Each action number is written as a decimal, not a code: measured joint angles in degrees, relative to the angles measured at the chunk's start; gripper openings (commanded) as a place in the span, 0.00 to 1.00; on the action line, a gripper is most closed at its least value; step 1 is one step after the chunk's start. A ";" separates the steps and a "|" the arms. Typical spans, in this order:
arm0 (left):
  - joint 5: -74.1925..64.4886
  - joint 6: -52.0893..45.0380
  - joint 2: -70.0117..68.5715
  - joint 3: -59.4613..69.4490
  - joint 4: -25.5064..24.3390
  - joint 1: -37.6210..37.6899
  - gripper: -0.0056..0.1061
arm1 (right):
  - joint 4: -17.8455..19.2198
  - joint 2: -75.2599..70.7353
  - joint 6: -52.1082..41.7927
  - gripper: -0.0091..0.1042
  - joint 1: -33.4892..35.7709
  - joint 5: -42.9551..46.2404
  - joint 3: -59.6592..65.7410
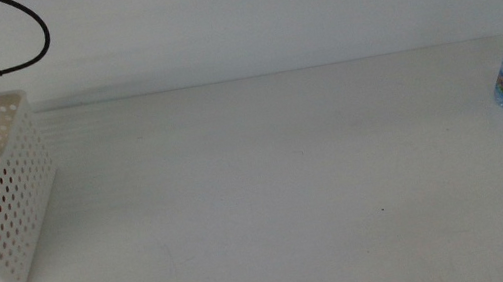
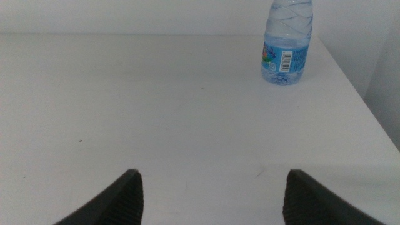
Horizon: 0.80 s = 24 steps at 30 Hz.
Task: Use arms to grab the bottles and put them into the dustbin to the left of the table.
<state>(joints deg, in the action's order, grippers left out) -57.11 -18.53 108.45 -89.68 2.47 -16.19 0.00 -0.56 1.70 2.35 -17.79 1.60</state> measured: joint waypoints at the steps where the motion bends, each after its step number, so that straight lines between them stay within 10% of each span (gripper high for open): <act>1: -0.62 0.00 0.00 -0.02 -0.46 0.00 0.01 | 0.00 0.00 0.00 0.60 0.00 0.00 0.00; 14: -4.09 0.81 0.00 -0.20 -3.63 0.00 0.07 | 0.00 0.00 0.00 0.60 0.00 0.00 0.00; 18: -3.97 1.15 0.00 -0.25 -4.06 0.00 0.26 | 0.00 0.00 0.00 0.60 0.00 0.00 0.00; 24: -3.22 1.26 0.45 -0.32 -4.66 0.00 0.83 | 0.00 0.00 0.00 0.60 0.00 0.00 0.00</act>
<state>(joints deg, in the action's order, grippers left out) -60.34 -17.27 108.91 -89.99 -2.19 -16.19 0.00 -0.56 1.70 2.35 -17.79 1.60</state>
